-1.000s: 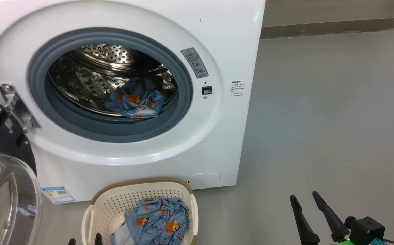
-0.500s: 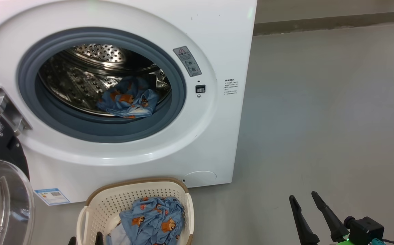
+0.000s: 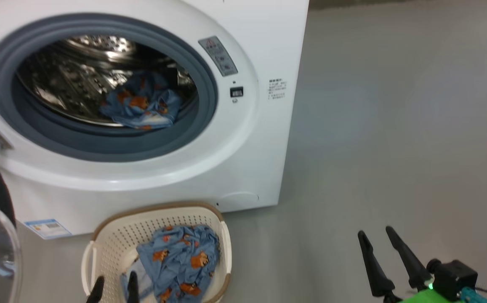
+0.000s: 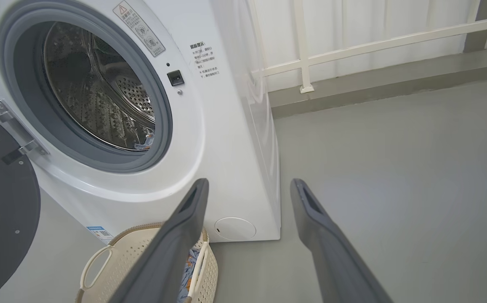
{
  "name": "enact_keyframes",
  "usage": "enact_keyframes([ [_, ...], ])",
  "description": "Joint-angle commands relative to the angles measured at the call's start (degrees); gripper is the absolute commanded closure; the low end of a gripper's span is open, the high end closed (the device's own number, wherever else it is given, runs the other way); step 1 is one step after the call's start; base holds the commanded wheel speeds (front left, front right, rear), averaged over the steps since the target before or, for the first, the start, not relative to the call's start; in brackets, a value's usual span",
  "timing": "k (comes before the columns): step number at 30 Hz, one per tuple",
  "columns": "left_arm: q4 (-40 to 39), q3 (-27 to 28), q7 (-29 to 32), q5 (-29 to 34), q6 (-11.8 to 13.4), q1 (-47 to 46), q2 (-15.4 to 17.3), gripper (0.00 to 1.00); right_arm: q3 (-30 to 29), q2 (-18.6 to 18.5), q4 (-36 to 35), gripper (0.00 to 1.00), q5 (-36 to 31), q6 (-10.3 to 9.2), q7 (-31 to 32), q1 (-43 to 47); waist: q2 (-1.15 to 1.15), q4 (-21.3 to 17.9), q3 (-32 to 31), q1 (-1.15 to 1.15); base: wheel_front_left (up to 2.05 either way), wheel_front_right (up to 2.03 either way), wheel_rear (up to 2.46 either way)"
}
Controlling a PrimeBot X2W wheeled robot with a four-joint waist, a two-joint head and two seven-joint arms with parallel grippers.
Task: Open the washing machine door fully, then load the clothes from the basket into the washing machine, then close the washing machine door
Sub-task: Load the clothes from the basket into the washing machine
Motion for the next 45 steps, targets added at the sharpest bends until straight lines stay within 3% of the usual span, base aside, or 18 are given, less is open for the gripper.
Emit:
enact_keyframes([
  [1, -1.8, 1.3, 0.6, 0.2, -0.3, -3.1, 0.8, 0.0, 1.1, 0.0, -1.7, 0.0, -0.9, 0.09, -0.3, -2.9, 0.0, -1.3, 3.7, 0.0, 0.0, 0.0, 0.0],
  [16, 8.3, 0.7, 11.0, -2.6, -4.2, -17.6, 4.6, 0.0, 2.9, 1.9, -3.5, 0.0, -0.9, 0.09, -0.3, -12.9, 0.0, -7.2, 22.2, 0.0, 0.0, 0.0, 0.0],
  [21, 18.3, 0.5, 14.5, -3.6, -7.1, -26.3, 7.5, 0.0, 3.7, 2.2, -3.9, 0.0, -0.9, 0.09, -0.3, -16.3, 0.0, -9.0, 29.1, 0.0, 0.0, 0.0, 0.0],
  [31, 36.6, 2.1, 13.5, -5.5, -10.5, -41.2, 10.8, 0.0, 2.8, 2.2, -5.4, 0.0, -1.9, 0.09, -0.3, -19.4, 0.0, -9.7, 37.9, 0.0, 0.0, 0.0, 0.0],
  [45, 58.2, 1.2, 9.9, -5.8, -12.6, -58.0, 12.1, 0.0, 2.3, 0.0, -8.1, 0.0, -2.4, 0.09, -0.3, -20.9, 0.0, -8.6, 46.7, 0.0, 0.0, 0.0, 0.0],
])
